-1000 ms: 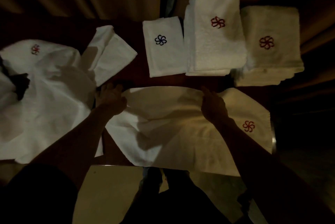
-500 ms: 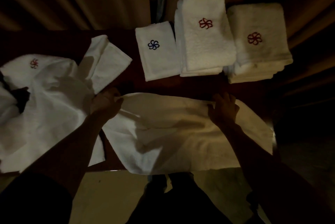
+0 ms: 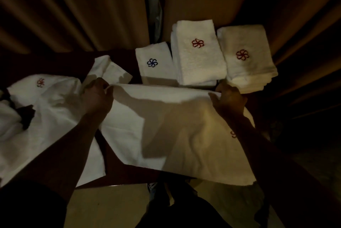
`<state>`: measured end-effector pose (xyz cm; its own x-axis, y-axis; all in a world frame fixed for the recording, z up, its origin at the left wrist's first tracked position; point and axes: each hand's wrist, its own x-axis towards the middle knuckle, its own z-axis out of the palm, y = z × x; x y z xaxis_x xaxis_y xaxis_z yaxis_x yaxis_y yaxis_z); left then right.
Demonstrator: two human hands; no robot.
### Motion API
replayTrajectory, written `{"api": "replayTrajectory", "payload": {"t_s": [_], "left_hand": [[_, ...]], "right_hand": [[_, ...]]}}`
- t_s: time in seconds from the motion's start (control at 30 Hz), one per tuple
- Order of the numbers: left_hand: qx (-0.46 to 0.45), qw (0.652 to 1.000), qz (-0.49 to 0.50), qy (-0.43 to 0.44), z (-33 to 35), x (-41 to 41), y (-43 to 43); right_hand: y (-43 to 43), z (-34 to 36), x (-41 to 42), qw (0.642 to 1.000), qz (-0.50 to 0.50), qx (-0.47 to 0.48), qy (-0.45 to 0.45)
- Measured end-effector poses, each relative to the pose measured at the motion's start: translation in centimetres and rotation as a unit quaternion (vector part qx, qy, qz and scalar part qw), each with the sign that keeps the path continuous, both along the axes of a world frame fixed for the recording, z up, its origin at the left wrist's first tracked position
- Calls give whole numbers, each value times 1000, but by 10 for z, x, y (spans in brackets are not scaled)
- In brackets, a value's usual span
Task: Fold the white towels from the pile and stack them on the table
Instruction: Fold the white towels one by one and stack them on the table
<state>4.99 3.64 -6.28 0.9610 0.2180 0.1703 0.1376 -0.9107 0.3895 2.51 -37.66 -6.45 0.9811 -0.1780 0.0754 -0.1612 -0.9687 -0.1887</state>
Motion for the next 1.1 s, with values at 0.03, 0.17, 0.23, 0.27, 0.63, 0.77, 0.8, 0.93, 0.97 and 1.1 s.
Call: {"api": "replayTrajectory", "payload": {"t_s": [0.03, 0.17, 0.23, 0.27, 0.63, 0.77, 0.8, 0.93, 0.97, 1.1], "left_hand": [[10, 1000, 0, 8, -1, -4, 1], [51, 998, 14, 32, -10, -26, -1], [70, 996, -4, 58, -19, -36, -1], [80, 993, -17, 79, -24, -41, -1], [107, 963, -60, 239, -58, -71, 13], [141, 936, -107, 303, -72, -74, 9], [145, 928, -111, 323, -75, -74, 7], [157, 921, -120, 336, -79, -79, -6], [158, 928, -126, 313, -77, -82, -12], [99, 952, -200, 211, -75, -80, -46]], "right_hand": [[-2, 2, -3, 999, 1, -16, 52], [-20, -4, -22, 959, -51, -30, 278], [-23, -16, -41, 948, -72, -58, 305], [-23, -22, -51, 947, -77, -88, 299], [-46, -30, -94, 973, -117, -68, 187], [-46, -44, -114, 967, -142, 41, 208], [-47, -49, -118, 961, -158, 75, 215], [-56, -65, -133, 956, -171, 173, 166], [-56, -67, -137, 957, -170, 184, 144], [-51, -66, -145, 971, -132, 191, 61]]}}
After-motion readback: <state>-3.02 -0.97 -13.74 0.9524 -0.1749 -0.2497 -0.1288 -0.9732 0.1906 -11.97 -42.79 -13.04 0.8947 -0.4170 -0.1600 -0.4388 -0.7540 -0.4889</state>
